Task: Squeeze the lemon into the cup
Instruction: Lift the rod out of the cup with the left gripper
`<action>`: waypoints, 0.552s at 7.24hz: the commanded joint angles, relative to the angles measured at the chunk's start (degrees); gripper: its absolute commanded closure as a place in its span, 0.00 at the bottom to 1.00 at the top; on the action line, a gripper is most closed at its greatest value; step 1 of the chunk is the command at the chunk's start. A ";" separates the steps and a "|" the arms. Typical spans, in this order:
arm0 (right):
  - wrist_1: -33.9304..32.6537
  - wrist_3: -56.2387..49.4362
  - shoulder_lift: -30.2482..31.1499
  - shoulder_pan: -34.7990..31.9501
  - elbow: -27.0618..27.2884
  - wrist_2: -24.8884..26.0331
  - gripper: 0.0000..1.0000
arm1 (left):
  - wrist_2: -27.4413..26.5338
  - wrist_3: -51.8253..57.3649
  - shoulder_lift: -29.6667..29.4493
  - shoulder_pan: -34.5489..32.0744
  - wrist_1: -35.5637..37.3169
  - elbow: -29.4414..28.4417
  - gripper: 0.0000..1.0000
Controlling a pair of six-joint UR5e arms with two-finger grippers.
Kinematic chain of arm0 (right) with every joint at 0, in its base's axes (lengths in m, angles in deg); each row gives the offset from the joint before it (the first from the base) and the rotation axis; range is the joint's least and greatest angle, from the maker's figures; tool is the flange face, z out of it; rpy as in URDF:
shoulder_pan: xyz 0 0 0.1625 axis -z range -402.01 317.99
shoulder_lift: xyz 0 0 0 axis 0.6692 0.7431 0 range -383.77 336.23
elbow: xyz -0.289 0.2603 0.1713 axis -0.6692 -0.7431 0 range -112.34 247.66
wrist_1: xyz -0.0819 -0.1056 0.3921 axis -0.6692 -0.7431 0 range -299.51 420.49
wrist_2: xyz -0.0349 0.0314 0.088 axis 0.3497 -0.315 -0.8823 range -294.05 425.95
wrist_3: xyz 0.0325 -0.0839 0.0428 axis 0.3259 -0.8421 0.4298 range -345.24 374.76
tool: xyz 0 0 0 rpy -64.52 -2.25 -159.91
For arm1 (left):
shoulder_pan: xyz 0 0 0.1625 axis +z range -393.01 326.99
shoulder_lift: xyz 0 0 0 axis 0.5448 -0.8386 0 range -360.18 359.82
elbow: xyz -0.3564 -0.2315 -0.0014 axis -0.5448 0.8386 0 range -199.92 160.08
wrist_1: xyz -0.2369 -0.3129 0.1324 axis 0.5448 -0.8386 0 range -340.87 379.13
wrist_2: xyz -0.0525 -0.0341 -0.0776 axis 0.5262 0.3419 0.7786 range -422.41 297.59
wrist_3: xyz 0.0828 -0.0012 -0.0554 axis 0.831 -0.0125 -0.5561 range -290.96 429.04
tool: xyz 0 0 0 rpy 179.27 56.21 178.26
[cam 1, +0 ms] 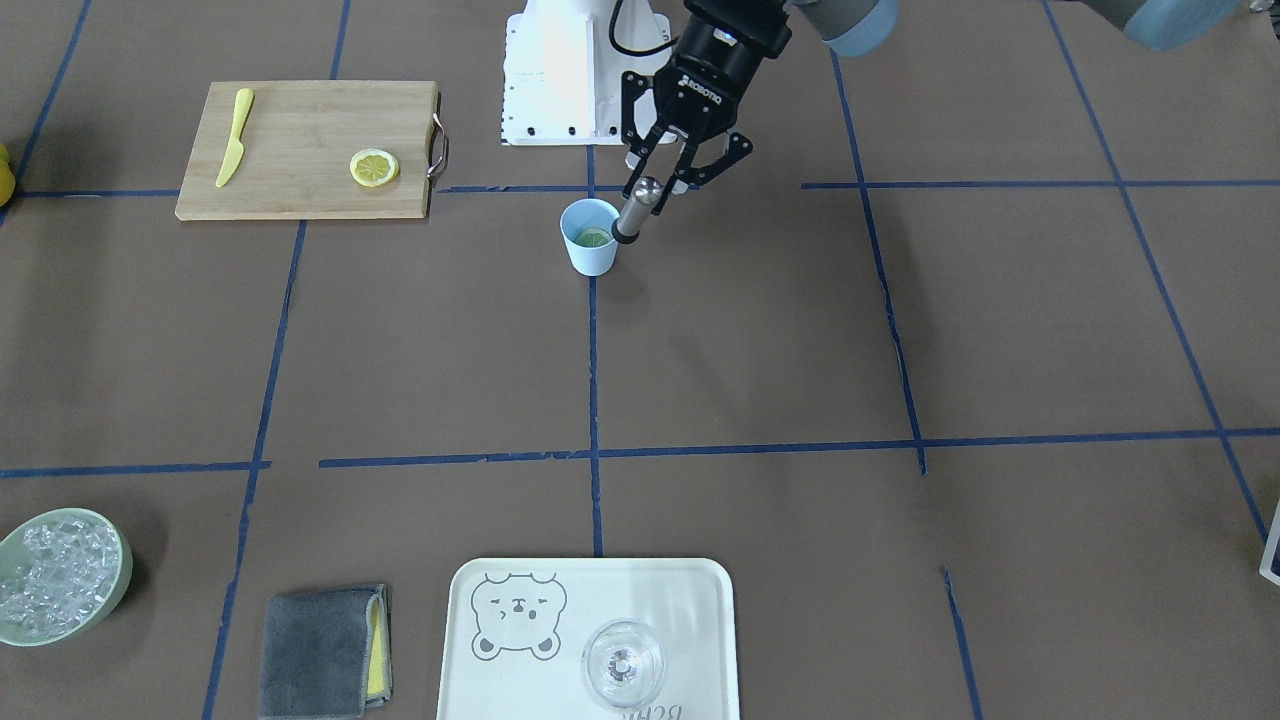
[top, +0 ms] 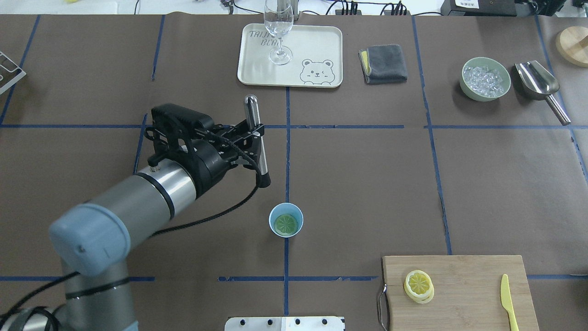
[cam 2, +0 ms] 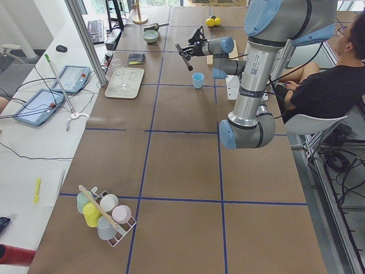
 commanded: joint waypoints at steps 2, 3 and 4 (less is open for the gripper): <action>0.29 -4.51 0.18 0.01 -2.92 1.80 0.00 | 37.02 2.81 10.34 -22.02 0.99 -0.60 1.00; 0.47 -4.69 0.18 0.10 -3.54 1.89 0.00 | 50.36 2.83 10.98 -31.31 6.65 -0.77 1.00; 0.47 -4.60 0.18 0.10 -3.98 2.94 0.00 | 54.49 2.92 10.72 -38.10 13.58 -0.25 1.00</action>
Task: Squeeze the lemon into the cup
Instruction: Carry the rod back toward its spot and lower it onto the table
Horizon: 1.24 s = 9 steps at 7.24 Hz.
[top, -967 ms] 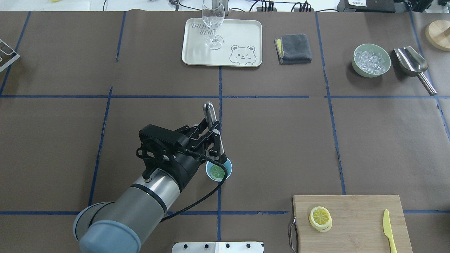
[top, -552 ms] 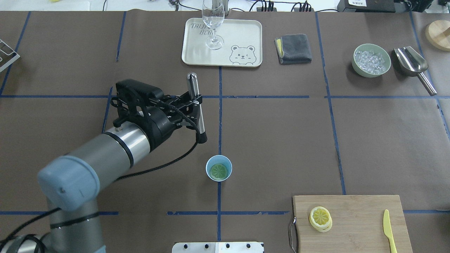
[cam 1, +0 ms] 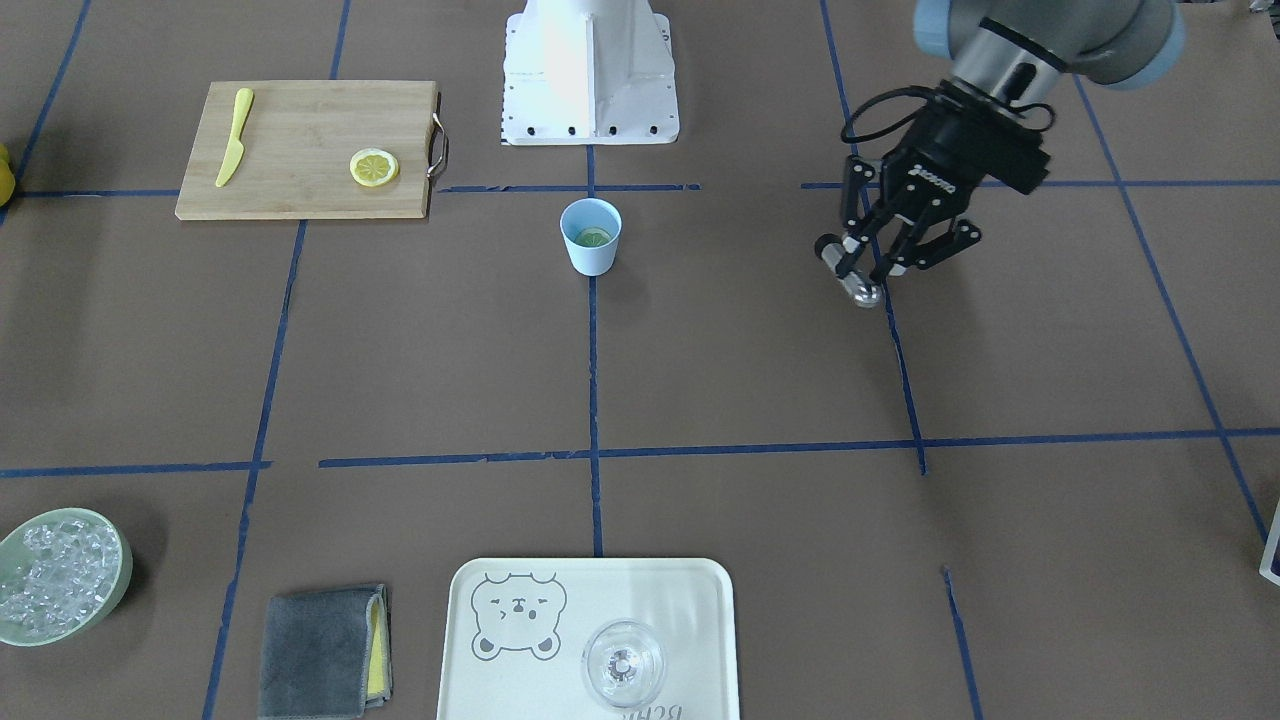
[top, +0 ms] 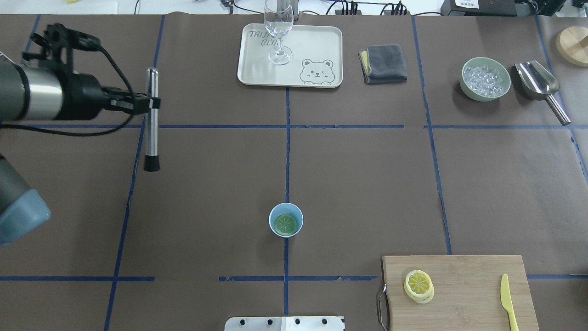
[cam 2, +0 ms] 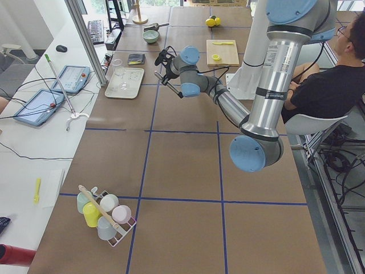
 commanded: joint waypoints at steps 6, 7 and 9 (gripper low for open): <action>5.60 -0.72 -0.99 1.96 -7.27 1.89 0.00 | 9.64 20.73 -0.98 -11.62 49.97 -2.70 1.00; 6.04 -0.98 -0.99 1.97 -7.89 1.89 0.00 | 9.72 20.93 -0.37 -11.62 50.01 -7.51 1.00; 6.57 -0.81 -0.90 1.97 -7.80 1.54 0.00 | 10.07 22.77 -0.27 -11.45 49.14 -15.52 1.00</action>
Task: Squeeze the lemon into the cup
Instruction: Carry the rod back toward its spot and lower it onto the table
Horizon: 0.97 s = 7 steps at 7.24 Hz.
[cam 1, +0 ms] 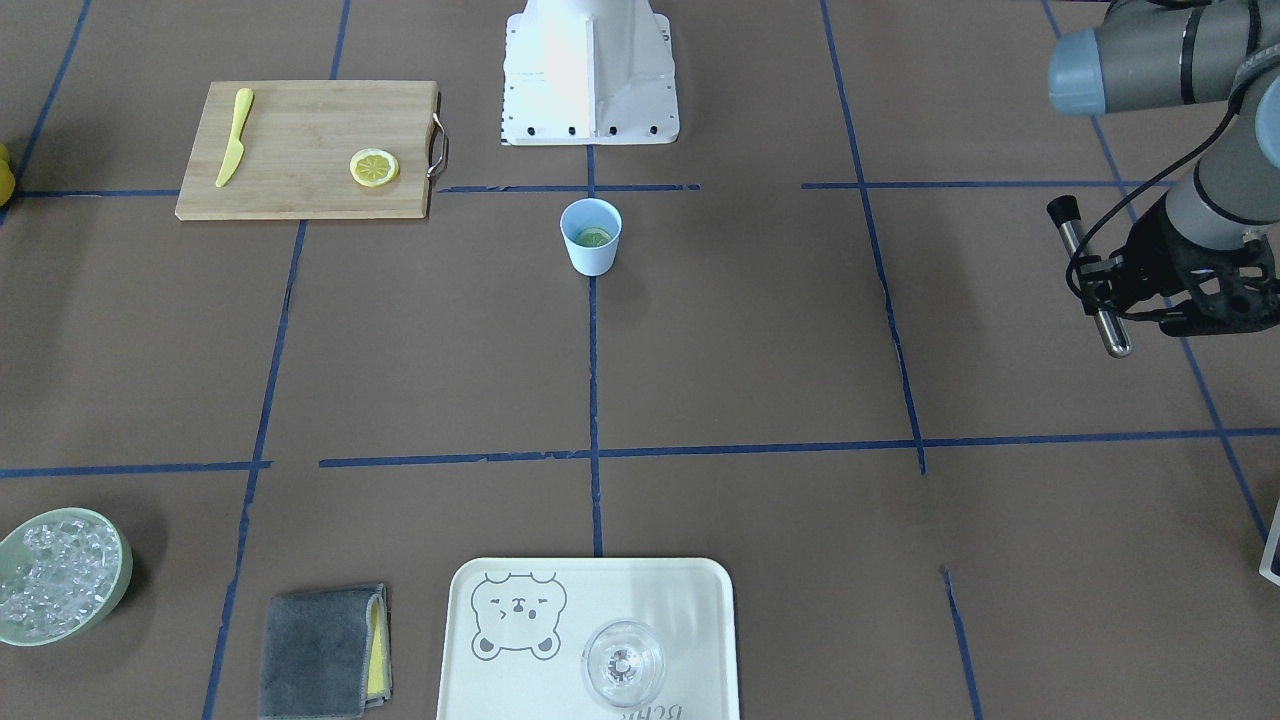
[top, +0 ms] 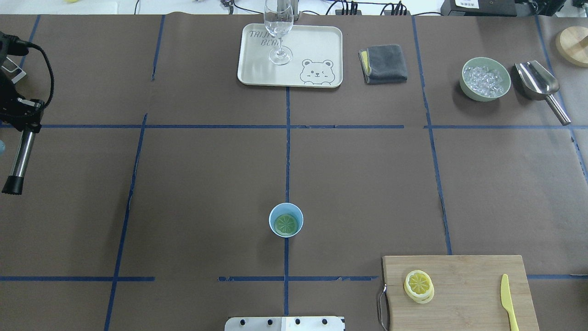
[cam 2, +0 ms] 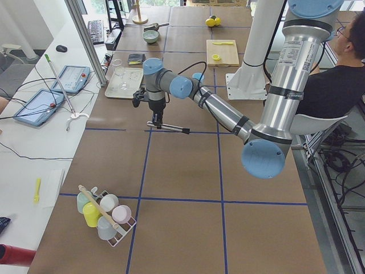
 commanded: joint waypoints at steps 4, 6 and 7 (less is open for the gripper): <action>0.71 -0.13 -0.49 0.45 0.37 0.40 0.00 | 4.68 0.82 1.58 2.10 -15.61 -17.24 1.00; 0.79 -0.30 -0.93 0.45 0.37 0.40 0.00 | 4.51 0.82 2.47 4.12 -18.01 -17.24 1.00; 0.79 -0.22 -0.84 0.45 0.37 0.66 0.00 | 4.59 0.82 2.56 4.48 -18.27 -17.24 1.00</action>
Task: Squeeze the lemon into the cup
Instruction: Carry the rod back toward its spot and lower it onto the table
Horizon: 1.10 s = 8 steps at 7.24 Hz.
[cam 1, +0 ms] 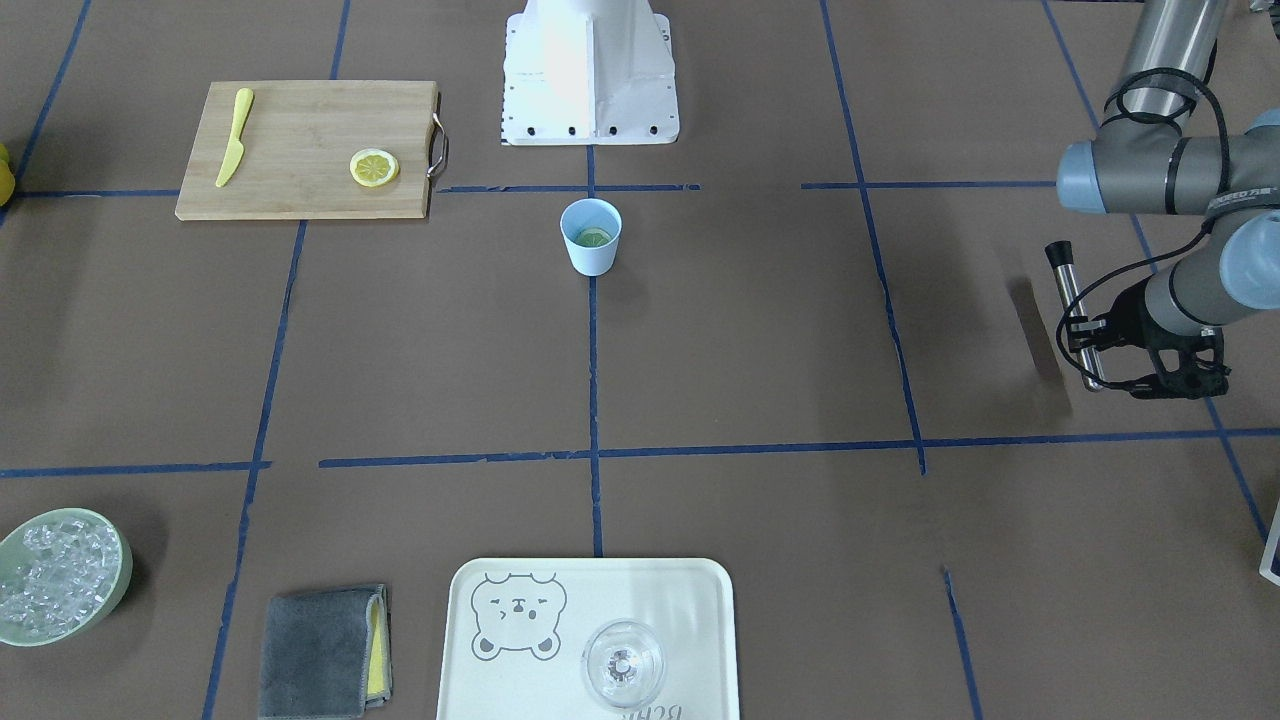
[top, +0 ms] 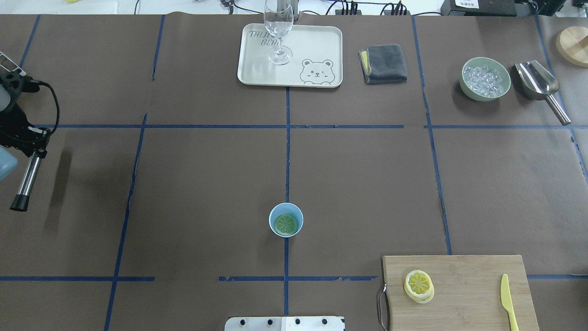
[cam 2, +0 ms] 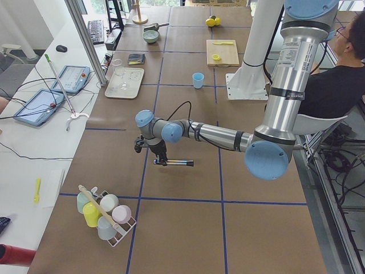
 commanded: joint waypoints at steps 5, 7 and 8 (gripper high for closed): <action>0.01 0.00 -0.18 0.01 -0.08 0.30 0.00 | 0.06 -0.61 0.88 0.49 -0.42 7.36 0.00; -0.08 0.00 -0.62 0.10 -0.52 0.47 0.00 | -0.73 -0.27 -2.78 -3.87 -0.24 8.27 0.00; -0.17 0.17 -0.62 0.18 -0.52 1.00 0.00 | -0.82 0.26 -4.12 -7.82 -0.42 8.35 0.00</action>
